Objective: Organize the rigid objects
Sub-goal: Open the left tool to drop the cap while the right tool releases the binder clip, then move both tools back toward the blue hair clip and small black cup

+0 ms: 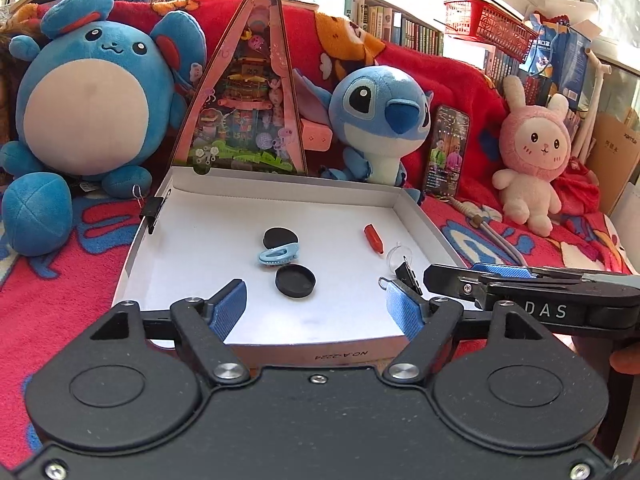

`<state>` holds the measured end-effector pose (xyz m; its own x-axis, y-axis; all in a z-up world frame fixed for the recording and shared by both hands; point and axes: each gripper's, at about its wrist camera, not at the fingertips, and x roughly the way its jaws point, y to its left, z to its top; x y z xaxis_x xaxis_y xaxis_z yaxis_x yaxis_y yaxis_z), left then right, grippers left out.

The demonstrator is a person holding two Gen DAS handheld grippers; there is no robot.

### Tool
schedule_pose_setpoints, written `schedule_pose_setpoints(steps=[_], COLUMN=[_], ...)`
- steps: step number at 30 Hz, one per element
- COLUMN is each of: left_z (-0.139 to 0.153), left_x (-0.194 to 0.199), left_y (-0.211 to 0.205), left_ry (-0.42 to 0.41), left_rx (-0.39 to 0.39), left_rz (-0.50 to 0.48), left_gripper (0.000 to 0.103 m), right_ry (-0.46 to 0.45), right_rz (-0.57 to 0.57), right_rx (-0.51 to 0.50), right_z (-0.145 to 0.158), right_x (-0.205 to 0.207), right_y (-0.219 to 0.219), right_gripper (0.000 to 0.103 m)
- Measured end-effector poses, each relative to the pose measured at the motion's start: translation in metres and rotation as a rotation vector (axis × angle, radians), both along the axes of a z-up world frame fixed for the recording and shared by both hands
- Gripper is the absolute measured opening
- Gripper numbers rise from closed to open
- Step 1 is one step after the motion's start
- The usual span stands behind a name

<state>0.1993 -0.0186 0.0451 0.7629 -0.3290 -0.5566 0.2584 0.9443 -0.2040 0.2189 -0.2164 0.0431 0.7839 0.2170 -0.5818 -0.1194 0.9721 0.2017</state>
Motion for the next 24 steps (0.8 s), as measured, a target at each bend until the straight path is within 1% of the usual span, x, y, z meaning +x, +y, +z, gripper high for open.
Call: schedule_pose_setpoints(steps=[4, 8, 13, 17, 24], left_z=[0.007, 0.006, 0.002, -0.002, -0.010], left_x=[-0.028, -0.057, -0.085, -0.102, -0.126], left_y=[0.003, 0.009, 0.012, 0.013, 0.012], left_ry=[-0.053, -0.084, -0.105, -0.092, -0.106], left_rx=[0.052, 0.054, 0.069, 0.067, 0.092], left_rz=[0.015, 0.011, 0.011, 0.005, 0.002], left_gripper=[0.079, 0.080, 0.081, 0.082, 0.082], right_ry=[-0.043, -0.084, -0.129, -0.142, -0.161], right_rz=[0.021, 0.050, 0.081, 0.100, 0.110], right_rx=[0.014, 0.009, -0.041, -0.051, -0.073], right_z=[0.007, 0.011, 0.011, 0.008, 0.001], right_x=[-0.026, -0.051, -0.080, -0.095, -0.118], right_y=[-0.004, -0.005, 0.001, 0.006, 0.011], right_gripper=[0.082, 0.086, 0.088, 0.090, 0.093])
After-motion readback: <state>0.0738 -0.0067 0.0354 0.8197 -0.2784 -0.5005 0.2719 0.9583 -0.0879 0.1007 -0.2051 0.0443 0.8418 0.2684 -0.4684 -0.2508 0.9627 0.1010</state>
